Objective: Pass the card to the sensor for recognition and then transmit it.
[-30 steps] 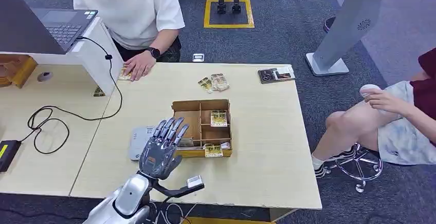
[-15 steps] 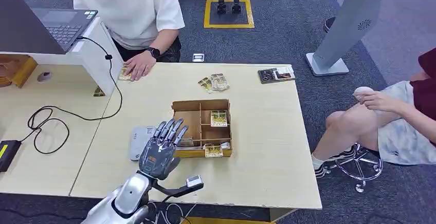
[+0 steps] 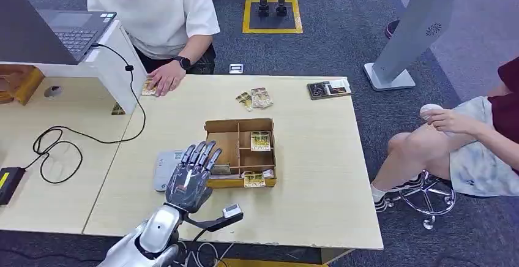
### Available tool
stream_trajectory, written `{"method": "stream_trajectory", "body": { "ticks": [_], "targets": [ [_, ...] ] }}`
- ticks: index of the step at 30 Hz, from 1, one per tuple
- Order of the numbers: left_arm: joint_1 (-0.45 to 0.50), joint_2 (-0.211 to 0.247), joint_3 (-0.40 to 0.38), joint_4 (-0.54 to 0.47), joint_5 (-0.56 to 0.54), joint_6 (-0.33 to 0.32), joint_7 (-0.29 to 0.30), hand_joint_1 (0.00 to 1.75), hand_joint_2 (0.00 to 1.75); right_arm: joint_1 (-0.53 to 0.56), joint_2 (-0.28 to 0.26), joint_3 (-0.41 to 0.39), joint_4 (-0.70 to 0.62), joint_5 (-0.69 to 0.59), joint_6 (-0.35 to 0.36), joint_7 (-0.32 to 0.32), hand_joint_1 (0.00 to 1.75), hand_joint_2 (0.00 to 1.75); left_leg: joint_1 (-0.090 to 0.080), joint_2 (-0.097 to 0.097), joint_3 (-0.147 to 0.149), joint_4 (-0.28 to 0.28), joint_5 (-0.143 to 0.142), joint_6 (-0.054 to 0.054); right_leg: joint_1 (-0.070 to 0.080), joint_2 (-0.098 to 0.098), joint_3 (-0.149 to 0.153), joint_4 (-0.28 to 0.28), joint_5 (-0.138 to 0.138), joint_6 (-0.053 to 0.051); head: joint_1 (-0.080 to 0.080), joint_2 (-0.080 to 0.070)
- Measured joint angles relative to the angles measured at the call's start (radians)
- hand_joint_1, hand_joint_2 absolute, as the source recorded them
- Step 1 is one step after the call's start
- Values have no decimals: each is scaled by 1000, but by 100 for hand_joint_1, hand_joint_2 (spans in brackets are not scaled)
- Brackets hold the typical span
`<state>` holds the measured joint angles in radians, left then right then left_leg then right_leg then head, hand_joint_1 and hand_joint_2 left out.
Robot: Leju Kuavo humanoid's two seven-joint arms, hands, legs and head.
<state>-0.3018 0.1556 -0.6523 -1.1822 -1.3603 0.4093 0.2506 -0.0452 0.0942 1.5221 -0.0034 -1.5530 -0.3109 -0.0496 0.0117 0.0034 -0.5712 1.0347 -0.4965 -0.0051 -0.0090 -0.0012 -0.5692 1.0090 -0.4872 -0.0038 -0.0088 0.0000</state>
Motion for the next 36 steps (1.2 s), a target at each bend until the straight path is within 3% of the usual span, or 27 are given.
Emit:
{"method": "stream_trajectory", "body": {
  "ticks": [2, 3, 4, 5, 16, 17, 20, 26, 33, 36],
  "targets": [
    [0, -1, 0, 0, 0, 1, 2, 3, 175, 0, 0, 0, 0, 0, 0, 0, 0, 175, 0, 0, 0, 0, 0, 0, 0, 0, 0, 0, 0, 0, 0, 0],
    [0, -2, 0, 0, 0, 0, 2, 52, 175, 0, 0, 0, 0, 0, 0, 0, 0, 175, 0, 0, 0, 0, 0, 0, 0, 0, 0, 0, 0, 0, 0, 0],
    [0, -2, 0, 0, 0, 0, 2, 159, 175, 0, 0, 0, 0, 0, 0, 0, 0, 175, 0, 0, 0, 0, 0, 0, 0, 0, 0, 0, 0, 0, 0, 0],
    [0, -3, 0, 0, 1, -1, 2, 175, 175, 0, 0, 0, 1, 0, 0, 0, 0, 175, 0, 0, 0, 0, 0, 0, 0, 0, 0, 0, 0, 0, 0, 0],
    [-3, -4, 0, 1, 19, -59, -11, 175, 175, 0, 0, 0, 1, 0, 2, 0, 0, 175, 0, 0, 0, 0, 0, 0, 0, 0, 0, 0, 0, 0, 0, 0],
    [-3, -4, 0, 2, 24, -75, -11, 164, 175, 0, 0, 0, 1, 0, 3, 0, 0, 175, 0, 0, 0, 0, 0, 0, 0, 0, 0, 0, 0, 0, 0, 0],
    [-9, -4, 0, 2, 32, -107, -16, 157, 175, 0, 0, 0, 1, 0, 4, 0, 0, 175, 0, 0, 0, 0, 0, 0, 0, 0, 0, 0, 0, 0, 0, 0],
    [-24, 1, 0, 2, 53, -149, -24, 173, 175, 0, 0, 0, 4, 0, 8, 1, 0, 175, 0, 0, 0, 0, 0, 0, 0, 0, 1, 0, 0, 0, 0, 0],
    [-26, 5, 0, 2, 76, -127, -26, 175, 175, -1, 0, 0, 4, -1, 9, 3, 0, 175, 0, 0, 0, 0, 0, 0, 0, 0, 1, 0, 0, 0, 0, 0],
    [-21, 5, 0, 2, 95, -77, -34, 175, 175, -1, 0, 0, 5, -1, 8, 3, 0, 175, 0, 0, 0, 0, 0, 0, 0, 0, 1, 0, 0, 0, 0, 0]
  ]
}}
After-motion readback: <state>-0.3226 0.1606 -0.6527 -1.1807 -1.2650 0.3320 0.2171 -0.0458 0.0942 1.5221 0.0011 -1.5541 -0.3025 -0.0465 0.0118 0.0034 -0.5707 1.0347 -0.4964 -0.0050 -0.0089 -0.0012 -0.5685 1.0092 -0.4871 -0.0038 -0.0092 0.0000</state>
